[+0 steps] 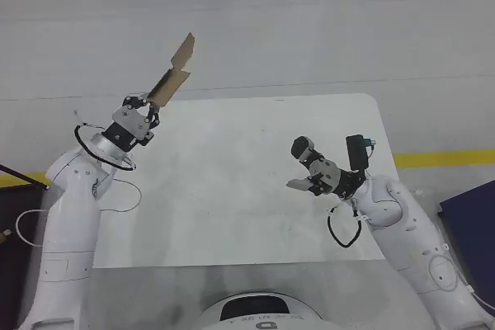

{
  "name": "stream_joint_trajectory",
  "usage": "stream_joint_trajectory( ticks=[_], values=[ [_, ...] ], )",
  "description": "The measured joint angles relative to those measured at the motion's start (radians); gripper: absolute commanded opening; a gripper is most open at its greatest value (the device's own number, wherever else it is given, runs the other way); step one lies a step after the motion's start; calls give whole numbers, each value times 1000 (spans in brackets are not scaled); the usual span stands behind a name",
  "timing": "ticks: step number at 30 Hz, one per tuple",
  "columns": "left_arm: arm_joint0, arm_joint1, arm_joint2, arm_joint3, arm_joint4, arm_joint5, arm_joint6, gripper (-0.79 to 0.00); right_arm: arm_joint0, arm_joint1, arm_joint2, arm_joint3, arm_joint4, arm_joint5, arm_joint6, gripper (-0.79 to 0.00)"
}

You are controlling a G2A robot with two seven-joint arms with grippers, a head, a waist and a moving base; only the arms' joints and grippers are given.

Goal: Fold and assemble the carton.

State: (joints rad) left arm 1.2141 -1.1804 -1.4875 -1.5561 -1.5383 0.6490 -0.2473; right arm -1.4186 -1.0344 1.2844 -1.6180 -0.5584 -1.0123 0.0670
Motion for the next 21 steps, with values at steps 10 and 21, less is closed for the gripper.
stream_joint_trajectory(
  ticks=[10, 21],
  values=[
    [-72, -38, 210, -2, -634, 184, 398, -785, 0, 0, 0, 0, 0, 0, 0, 0],
    [-136, -36, 271, -17, -1479, 14, 862, -785, 0, 0, 0, 0, 0, 0, 0, 0]
  ],
)
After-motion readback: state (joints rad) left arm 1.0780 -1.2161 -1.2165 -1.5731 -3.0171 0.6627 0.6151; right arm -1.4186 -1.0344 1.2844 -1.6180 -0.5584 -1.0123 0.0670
